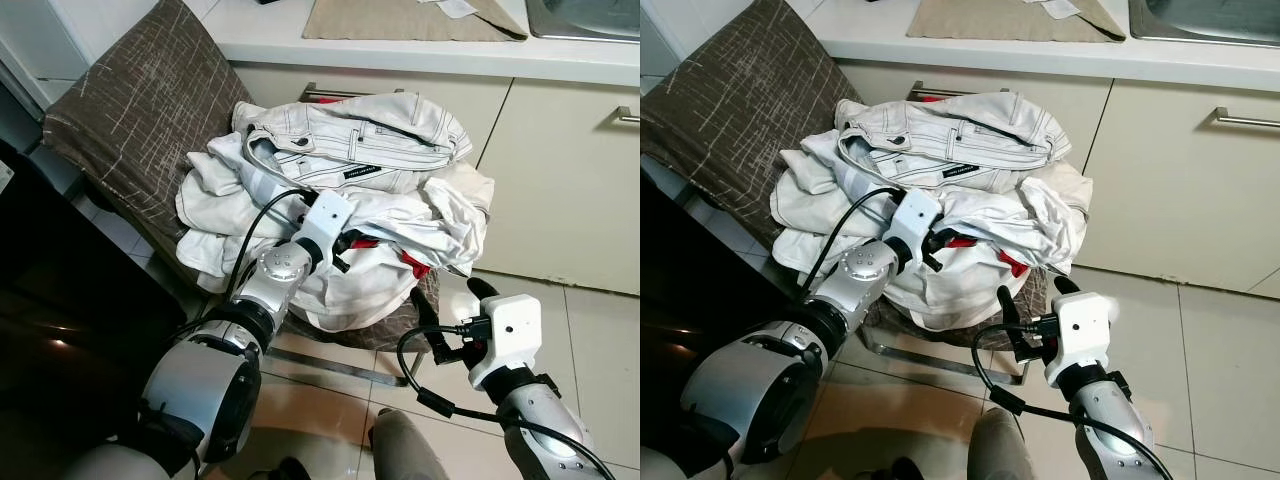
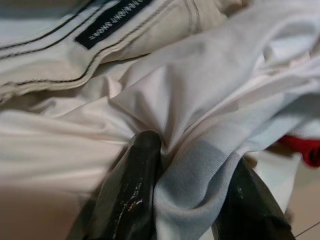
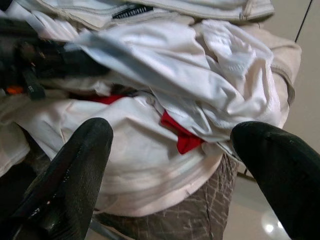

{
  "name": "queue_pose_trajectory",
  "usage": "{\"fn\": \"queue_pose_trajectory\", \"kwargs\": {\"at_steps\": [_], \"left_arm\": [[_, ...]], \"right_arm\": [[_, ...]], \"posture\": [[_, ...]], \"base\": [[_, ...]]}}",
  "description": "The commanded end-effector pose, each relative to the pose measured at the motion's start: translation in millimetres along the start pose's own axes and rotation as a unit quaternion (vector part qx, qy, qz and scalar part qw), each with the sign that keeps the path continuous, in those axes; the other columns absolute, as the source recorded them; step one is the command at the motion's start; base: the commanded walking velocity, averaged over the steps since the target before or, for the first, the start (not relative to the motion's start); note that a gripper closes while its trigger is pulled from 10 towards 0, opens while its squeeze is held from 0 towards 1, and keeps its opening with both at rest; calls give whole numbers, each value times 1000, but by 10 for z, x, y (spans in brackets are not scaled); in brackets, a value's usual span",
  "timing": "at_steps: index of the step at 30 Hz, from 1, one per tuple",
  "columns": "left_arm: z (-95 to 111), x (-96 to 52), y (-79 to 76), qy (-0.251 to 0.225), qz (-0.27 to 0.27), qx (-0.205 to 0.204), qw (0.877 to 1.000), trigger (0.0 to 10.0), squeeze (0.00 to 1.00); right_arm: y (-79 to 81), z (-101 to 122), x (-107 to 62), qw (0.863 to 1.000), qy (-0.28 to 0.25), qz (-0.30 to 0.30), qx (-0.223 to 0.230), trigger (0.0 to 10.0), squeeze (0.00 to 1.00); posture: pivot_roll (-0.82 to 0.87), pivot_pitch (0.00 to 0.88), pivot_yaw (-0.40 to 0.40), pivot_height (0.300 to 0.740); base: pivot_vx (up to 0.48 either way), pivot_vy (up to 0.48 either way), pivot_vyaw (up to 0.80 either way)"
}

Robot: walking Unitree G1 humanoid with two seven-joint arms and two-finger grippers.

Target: Clothes washing

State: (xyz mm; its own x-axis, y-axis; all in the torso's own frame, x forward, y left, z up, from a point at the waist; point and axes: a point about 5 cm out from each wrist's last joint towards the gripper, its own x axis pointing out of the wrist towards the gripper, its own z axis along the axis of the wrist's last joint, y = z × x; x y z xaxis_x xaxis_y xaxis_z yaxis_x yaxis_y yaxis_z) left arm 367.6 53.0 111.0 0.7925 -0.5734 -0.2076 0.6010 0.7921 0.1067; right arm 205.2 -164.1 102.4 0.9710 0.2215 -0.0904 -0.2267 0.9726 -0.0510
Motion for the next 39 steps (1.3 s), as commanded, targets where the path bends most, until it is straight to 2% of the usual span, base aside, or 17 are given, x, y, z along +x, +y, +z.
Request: {"fn": "queue_pose_trajectory", "kwargs": {"at_steps": [1, 3, 4, 5, 6, 8, 9, 10, 15, 16, 18, 20, 23, 27, 32, 36, 39], "left_arm": [[17, 6, 10, -2, -3, -34, 999, 0, 0], [56, 19, 21, -14, -1, -94, 995, 0, 0], [56, 19, 21, -14, -1, -94, 995, 0, 0], [76, 34, -4, -21, -9, -131, 991, 0, 0], [76, 34, -4, -21, -9, -131, 991, 0, 0], [133, 56, 3, -38, -5, -212, 977, 0, 0], [133, 56, 3, -38, -5, -212, 977, 0, 0], [229, 67, 48, -58, -1, -234, 970, 0, 0], [463, 71, 157, -100, -4, -237, 966, 0, 0], [659, 56, 250, -133, -7, -221, 966, 0, 0], [659, 56, 250, -133, -7, -221, 966, 0, 0], [975, -20, 462, -182, 2, -192, 964, 0, 0], [1205, -109, 638, -213, 14, -167, 962, 0, 0], [1401, -208, 792, -237, 27, -135, 962, 0, 0], [1663, -445, 1079, -261, 73, -54, 961, 0, 0], [1791, -547, 1145, -278, 86, -36, 956, 0, 0], [2022, -696, 1190, -308, 93, -16, 947, 0, 0]], "right_arm": [[-8, -17, 13, 1000, 4, -3, 8, 10000, 0], [-12, -20, 40, 1000, 3, -1, 9, 10000, 0], [-12, -20, 40, 1000, 3, -1, 9, 10000, 0], [-19, -25, 72, 1000, 3, 0, 10, 10000, 0], [-19, -25, 72, 1000, 3, 0, 10, 10000, 0], [-12, -41, 160, 1000, 1, 6, 14, 10000, 0], [-12, -41, 160, 1000, 1, 6, 14, 10000, 0], [-14, -28, 224, 1000, -4, 10, 15, 10000, 0], [-27, 7, 348, 1000, -14, 18, 12, 10000, 0], [-45, 34, 441, 1000, -22, 20, 10, 10000, 0], [-45, 34, 441, 1000, -22, 20, 10, 10000, 0], [-77, 77, 576, 999, -34, 20, 12, 10000, 0], [-88, 94, 668, 999, -39, 22, 13, 10000, 0], [-73, 101, 737, 999, -42, 27, 14, 10000, 0], [-22, 88, 840, 998, -48, 33, 19, 10000, 0], [-46, 82, 857, 998, -49, 25, 19, 10000, 0], [-83, 75, 870, 998, -47, 19, 21, 10000, 0]], "posture": [[-495, 119, 150, 740], [-482, 111, 147, 740], [-482, 111, 147, 740], [-467, 105, 144, 740], [-467, 105, 144, 740], [-445, 83, 140, 740], [-445, 83, 140, 740], [-437, 67, 138, 740], [-413, 28, 135, 740], [-392, 0, 135, 740], [-392, 0, 135, 740], [-357, 0, 136, 740], [-335, 0, 134, 740], [-323, 0, 134, 740], [-299, 0, 129, 740], [-293, 0, 124, 740], [-277, 0, 114, 740]], "base": [[0, 0, 0], [0, 0, 0], [0, 0, 0], [0, 0, 0], [0, 0, 0], [0, 0, 0], [0, 0, 0], [0, 0, 0], [0, 0, 0], [0, 0, 0], [0, 0, 0], [0, 0, 0], [0, 0, 0], [0, 0, 0], [0, 0, 0], [0, 0, 0], [0, 0, 0]]}}
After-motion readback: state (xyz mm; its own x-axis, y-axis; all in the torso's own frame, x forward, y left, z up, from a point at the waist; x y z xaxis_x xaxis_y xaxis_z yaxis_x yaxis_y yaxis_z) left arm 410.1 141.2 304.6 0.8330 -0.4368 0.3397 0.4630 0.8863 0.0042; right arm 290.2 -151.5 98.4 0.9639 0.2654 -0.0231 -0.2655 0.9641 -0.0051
